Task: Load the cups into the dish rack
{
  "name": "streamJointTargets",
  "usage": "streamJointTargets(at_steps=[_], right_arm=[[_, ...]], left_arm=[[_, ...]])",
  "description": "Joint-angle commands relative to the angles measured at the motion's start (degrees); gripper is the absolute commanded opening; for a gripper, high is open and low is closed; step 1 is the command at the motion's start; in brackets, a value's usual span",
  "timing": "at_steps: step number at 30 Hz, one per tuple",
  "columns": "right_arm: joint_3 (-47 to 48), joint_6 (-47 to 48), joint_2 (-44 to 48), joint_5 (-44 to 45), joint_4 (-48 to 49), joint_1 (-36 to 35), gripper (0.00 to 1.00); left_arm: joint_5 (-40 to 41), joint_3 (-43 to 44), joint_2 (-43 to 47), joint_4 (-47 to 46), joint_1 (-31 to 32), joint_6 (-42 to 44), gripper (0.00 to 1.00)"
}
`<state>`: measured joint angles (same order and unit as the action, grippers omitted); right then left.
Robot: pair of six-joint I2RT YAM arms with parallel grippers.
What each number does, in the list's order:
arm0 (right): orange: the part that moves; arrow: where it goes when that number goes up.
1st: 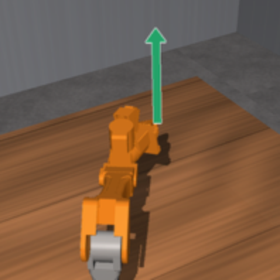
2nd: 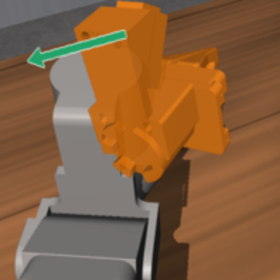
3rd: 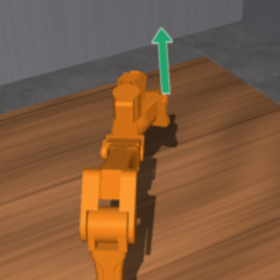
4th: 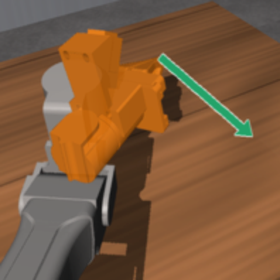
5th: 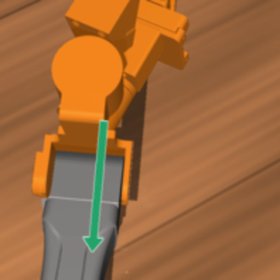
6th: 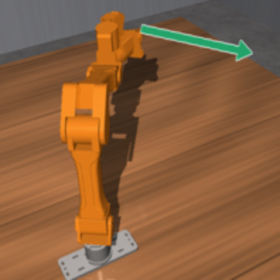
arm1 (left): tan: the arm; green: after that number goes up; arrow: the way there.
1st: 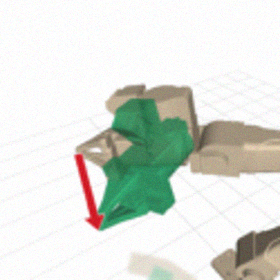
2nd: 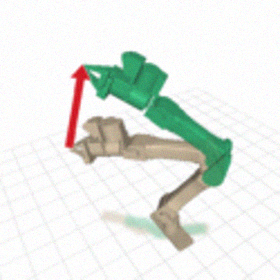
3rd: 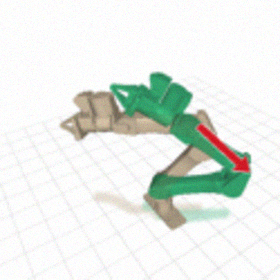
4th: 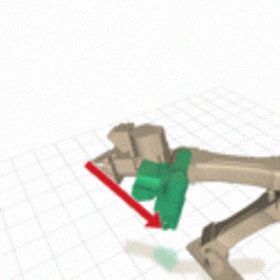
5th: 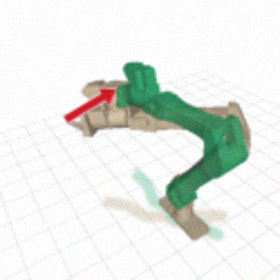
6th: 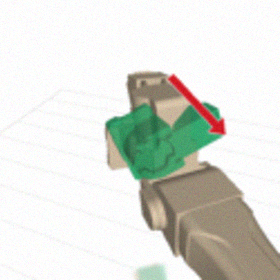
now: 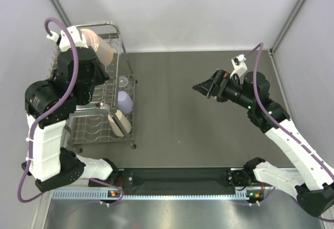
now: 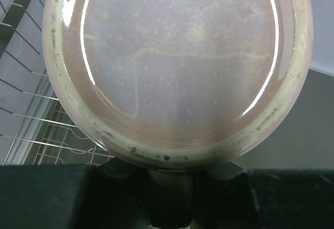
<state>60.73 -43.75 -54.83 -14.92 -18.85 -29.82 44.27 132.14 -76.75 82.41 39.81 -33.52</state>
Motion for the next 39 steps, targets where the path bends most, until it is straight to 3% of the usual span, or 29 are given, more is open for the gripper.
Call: streamJointTargets(at_steps=[1,11,17,23,34,39], right_arm=[[0.71,-0.29,0.07,-0.9,2.68,-0.32,1.0],[0.62,-0.46,-0.81,-1.34,2.94,-0.32,1.0],[0.0,-0.46,-0.37,-1.34,2.94,-0.23,1.0],[-0.43,-0.2,0.16,-1.26,2.68,-0.23,1.0],[-0.09,0.41,-1.16,-2.13,2.77,-0.15,1.0],[0.27,0.68,-2.12,-2.75,2.77,-0.23,1.0]], left_arm=[[5.03,-0.21,2.31,3.98,-0.26,0.64,0.0],[6.18,-4.43,1.26,3.55,-1.84,3.01,0.0],[-2.24,-6.8,0.46,-1.81,-12.89,8.38,0.0],[-7.79,-10.93,1.34,-5.77,-18.01,10.66,0.0],[-12.01,-11.9,-0.5,-7.44,-21.61,11.63,0.0],[-12.89,-8.3,-2.52,-3.49,-22.15,10.58,0.0]])
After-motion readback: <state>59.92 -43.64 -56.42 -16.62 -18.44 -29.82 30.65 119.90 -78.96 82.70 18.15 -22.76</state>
